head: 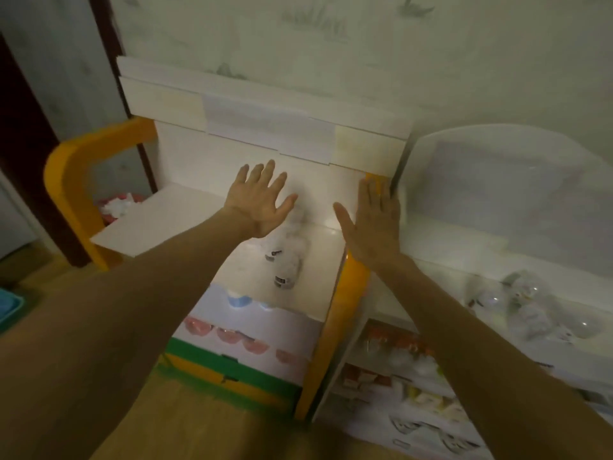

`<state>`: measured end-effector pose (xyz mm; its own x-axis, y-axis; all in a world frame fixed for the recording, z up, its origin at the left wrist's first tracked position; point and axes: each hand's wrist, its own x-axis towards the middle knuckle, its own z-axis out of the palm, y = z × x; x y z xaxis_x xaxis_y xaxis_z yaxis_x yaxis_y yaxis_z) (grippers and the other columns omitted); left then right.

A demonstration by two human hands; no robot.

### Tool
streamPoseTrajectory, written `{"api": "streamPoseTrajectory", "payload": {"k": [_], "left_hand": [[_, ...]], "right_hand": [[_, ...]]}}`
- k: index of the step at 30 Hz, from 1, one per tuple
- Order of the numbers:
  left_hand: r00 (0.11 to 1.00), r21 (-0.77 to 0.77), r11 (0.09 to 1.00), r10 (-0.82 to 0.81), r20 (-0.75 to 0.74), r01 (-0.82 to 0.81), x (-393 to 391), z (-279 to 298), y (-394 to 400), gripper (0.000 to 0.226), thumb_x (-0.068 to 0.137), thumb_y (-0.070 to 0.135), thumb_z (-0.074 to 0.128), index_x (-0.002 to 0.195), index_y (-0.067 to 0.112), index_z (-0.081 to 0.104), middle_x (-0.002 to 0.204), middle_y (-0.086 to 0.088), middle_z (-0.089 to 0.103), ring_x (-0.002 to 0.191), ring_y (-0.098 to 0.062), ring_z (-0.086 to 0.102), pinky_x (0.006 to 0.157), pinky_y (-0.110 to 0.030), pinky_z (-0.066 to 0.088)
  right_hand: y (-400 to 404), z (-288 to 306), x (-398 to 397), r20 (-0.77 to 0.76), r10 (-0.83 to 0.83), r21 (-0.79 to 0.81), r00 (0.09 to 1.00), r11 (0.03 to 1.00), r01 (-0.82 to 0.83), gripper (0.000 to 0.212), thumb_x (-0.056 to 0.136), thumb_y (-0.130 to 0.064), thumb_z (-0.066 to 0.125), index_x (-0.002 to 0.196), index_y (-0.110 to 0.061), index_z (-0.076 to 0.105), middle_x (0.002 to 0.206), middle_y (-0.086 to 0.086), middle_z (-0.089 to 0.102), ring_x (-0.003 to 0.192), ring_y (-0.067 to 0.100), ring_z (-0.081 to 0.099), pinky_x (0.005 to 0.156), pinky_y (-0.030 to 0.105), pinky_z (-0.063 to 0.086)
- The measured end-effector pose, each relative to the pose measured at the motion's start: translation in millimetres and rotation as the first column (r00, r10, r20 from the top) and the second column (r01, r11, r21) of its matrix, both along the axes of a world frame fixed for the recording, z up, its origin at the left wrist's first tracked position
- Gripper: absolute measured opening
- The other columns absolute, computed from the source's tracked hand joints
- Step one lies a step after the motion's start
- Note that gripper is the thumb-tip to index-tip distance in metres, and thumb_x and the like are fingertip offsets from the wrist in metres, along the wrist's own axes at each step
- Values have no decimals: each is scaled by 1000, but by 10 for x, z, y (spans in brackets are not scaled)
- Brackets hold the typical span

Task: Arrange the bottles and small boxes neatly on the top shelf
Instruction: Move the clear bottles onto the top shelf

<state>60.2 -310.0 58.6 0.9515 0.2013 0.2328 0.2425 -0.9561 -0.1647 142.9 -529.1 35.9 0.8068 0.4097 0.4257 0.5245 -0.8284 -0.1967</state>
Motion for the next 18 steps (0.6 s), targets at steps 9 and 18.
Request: {"api": "streamPoseTrajectory", "payload": {"k": [9,18], "left_hand": [[996,-22,996,89,-4,-89,-704,10,1583,73,99,61,7,159,19,8,166,-10,1,152,-29,7,122,-48,5],[982,-5,991,130,-140,-132,-1000,-398,2396,81,97,67,22,158,17,2,165,-13,-3,151,-34,9,122,-50,13]], "right_hand": [[1498,122,-625,-84,65,-104,994,992,-74,78,100,-60,21,158,-12,0,166,8,-4,152,25,-10,123,47,-2],[2150,-230,-706,-167,99,-237,981,962,-137,79,101,-48,38,156,-8,-2,165,11,-3,152,28,-7,123,45,3]]}}
